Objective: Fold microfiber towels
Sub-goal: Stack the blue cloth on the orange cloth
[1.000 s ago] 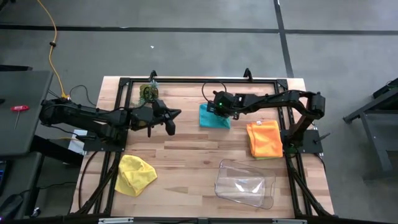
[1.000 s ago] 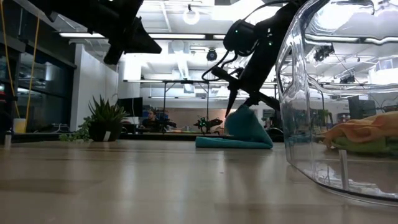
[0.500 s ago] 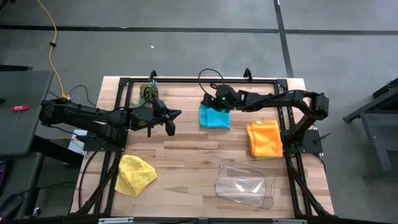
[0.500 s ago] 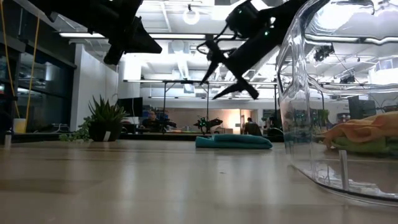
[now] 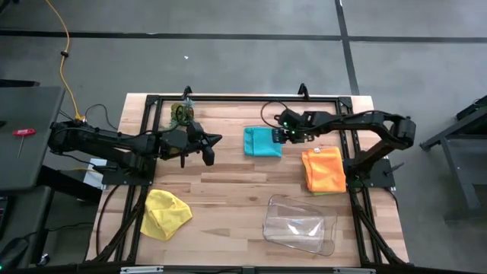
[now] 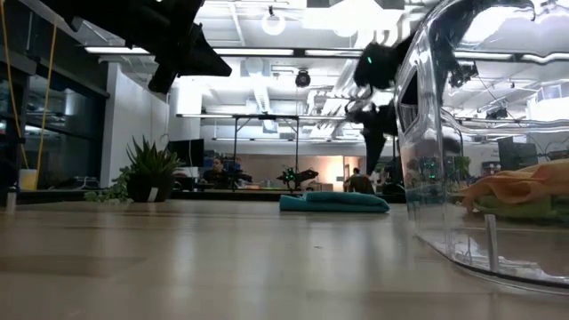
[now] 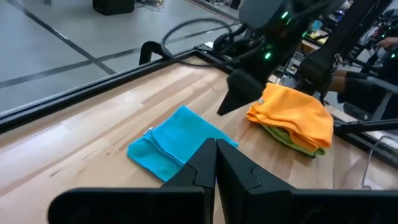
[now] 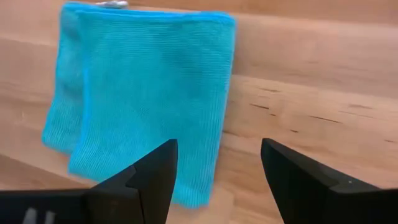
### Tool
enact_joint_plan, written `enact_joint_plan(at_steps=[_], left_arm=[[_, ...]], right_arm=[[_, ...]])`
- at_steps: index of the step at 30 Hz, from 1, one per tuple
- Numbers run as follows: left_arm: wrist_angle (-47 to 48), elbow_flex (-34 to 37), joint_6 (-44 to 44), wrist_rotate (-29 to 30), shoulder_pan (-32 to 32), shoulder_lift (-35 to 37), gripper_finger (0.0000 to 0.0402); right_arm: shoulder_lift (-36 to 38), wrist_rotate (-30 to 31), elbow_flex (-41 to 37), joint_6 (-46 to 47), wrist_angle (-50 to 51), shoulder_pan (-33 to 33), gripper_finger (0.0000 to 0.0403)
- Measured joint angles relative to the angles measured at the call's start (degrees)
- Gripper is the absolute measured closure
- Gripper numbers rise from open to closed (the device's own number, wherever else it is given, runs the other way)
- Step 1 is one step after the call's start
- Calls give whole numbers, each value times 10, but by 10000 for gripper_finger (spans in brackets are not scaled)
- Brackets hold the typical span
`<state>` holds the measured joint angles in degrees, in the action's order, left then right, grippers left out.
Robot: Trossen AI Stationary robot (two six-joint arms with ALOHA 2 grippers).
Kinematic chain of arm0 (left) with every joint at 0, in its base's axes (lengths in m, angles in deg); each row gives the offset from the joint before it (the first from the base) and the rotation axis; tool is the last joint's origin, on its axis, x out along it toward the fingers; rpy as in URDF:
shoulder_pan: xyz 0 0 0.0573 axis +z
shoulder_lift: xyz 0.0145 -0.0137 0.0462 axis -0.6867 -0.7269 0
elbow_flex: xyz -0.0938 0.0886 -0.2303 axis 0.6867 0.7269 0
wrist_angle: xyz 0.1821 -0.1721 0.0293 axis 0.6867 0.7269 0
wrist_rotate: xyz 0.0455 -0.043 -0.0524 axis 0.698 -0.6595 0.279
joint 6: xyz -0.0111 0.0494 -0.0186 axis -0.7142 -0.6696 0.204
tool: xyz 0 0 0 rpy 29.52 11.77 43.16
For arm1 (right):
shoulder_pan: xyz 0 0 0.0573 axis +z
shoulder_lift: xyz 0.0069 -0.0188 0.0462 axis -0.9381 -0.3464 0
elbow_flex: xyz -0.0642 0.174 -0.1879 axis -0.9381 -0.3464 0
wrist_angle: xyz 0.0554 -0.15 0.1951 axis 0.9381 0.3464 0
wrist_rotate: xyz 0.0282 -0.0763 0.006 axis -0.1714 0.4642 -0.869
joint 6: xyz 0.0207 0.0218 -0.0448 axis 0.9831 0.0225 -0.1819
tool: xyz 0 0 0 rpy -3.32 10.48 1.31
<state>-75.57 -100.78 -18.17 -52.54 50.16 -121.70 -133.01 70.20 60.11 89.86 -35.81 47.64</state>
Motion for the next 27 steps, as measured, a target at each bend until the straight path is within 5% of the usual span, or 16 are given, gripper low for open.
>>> enact_joint_plan(at_steps=[7, 14, 27], left_arm=[[0, 0, 11, 0, 0, 0, 401], [0, 0, 14, 6, 0, 0, 401], [0, 0, 31, 14, 0, 0, 401]], right_arm=[[-2, -35, -93, 13, -162, -55, 179], [-54, -71, -104, 13, -245, -52, 179], [-84, -107, -77, 10, -249, -11, 179]])
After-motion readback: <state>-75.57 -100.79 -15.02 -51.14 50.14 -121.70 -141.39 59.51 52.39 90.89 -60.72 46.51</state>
